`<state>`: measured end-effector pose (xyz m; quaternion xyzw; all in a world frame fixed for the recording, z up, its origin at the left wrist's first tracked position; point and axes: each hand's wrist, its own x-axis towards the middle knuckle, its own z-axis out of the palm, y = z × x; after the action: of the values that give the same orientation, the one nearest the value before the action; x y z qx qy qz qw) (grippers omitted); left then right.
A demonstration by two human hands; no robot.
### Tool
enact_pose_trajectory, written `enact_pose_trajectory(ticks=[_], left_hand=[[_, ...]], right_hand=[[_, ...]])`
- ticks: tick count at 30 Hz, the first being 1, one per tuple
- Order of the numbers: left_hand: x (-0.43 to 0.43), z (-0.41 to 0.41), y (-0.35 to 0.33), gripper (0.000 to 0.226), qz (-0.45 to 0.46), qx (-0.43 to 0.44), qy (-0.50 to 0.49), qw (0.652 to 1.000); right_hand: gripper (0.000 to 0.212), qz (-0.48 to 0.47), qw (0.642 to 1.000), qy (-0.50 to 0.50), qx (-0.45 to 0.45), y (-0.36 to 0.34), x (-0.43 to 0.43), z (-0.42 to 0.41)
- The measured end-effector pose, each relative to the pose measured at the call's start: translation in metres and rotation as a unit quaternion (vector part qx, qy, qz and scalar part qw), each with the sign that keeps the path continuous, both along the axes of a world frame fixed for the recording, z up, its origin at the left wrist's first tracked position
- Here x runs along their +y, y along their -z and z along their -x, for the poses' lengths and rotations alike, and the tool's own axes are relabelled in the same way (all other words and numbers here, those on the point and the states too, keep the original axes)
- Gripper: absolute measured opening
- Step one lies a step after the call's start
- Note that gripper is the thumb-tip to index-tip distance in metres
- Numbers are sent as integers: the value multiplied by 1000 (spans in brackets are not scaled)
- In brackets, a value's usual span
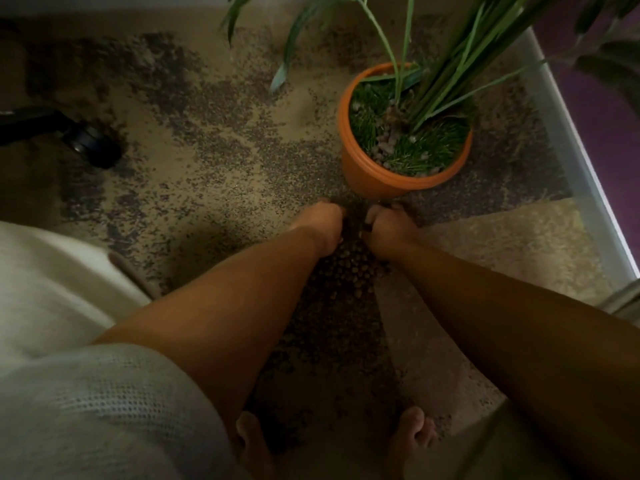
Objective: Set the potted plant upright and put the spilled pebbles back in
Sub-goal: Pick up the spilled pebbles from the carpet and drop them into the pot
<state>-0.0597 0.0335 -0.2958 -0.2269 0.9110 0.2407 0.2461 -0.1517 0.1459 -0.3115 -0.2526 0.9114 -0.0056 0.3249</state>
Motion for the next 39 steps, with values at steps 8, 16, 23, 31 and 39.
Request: enact_pose_trajectory(ticks=[8,16,23,31,39], left_hand=[[9,9,2,28,23,-6,41,999],[-10,5,3,23,53,45,-82,994],[-40,-5,13,24,-15,37,-212,976],[-32,-3,12,15,-39,38,-144,988],[-18,0,4,23,68,44,-19,997]], right_hand=[[14,2,989,-147,1,0,3,-9],[15,17,998,-68,0,-5,-1,-3],[5,82,995,38,-47,-2,-2,5],[7,89,995,5,-40,-3,-7,-2],[24,1,990,-138,-31,-9,-12,-23]])
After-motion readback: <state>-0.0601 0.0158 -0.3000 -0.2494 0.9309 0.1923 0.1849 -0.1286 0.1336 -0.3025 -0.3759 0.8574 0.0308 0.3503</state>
